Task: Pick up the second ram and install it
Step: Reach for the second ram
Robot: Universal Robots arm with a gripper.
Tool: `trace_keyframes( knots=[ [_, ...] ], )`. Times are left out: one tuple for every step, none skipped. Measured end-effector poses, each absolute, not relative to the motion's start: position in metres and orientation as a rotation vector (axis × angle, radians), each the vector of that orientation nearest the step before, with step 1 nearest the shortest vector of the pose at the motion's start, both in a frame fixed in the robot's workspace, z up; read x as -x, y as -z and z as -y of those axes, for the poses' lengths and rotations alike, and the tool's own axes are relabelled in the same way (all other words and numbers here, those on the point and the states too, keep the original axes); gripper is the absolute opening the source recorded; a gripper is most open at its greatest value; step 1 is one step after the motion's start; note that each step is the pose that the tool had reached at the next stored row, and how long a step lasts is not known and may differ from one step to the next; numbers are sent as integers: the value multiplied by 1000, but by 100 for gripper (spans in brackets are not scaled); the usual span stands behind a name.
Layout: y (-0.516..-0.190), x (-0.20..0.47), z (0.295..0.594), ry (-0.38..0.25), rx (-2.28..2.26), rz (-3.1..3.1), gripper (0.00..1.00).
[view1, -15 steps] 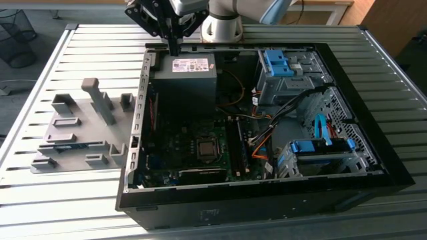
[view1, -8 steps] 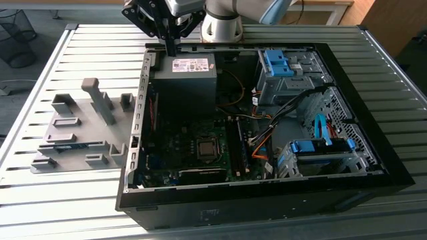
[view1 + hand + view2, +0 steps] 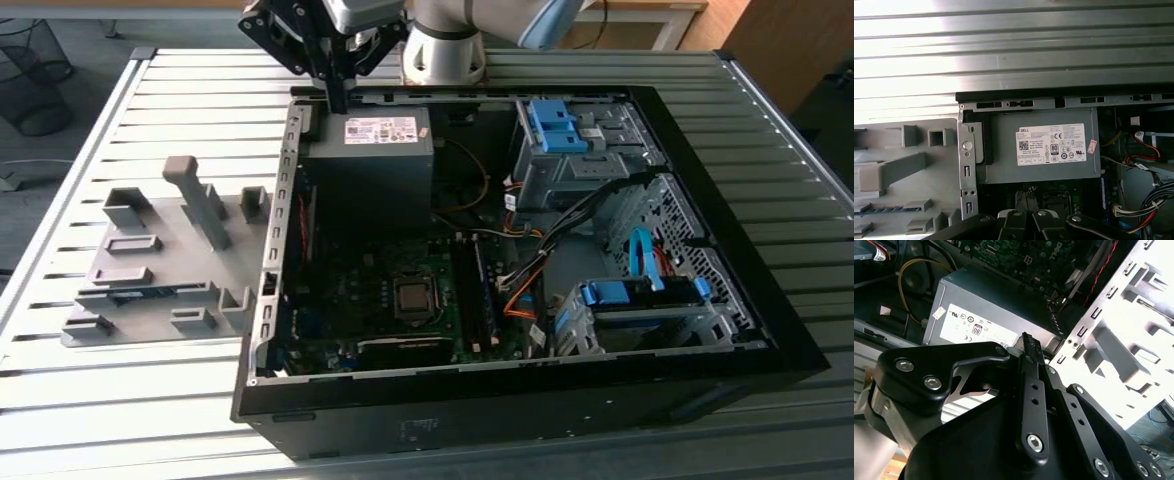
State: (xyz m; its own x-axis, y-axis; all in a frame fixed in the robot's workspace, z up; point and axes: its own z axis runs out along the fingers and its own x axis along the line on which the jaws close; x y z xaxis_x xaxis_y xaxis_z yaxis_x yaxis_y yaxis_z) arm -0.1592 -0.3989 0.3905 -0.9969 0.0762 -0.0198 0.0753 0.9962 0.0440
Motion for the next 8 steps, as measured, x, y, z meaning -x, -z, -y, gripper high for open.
trace_keyframes(
  knots=[
    [-390, 160, 399, -67, -118, -3117, 10],
    [-390, 160, 399, -67, -118, -3117, 10],
    [-390, 161, 399, -67, -118, -3118, 10],
    [-390, 161, 399, -67, -118, -3118, 10],
    [-390, 162, 399, -68, -118, -3118, 10],
    [-390, 162, 399, -67, -118, -3118, 10],
    [-390, 162, 399, -67, -118, -3118, 10],
    [-390, 163, 399, -67, -118, -3118, 10]
  ],
)
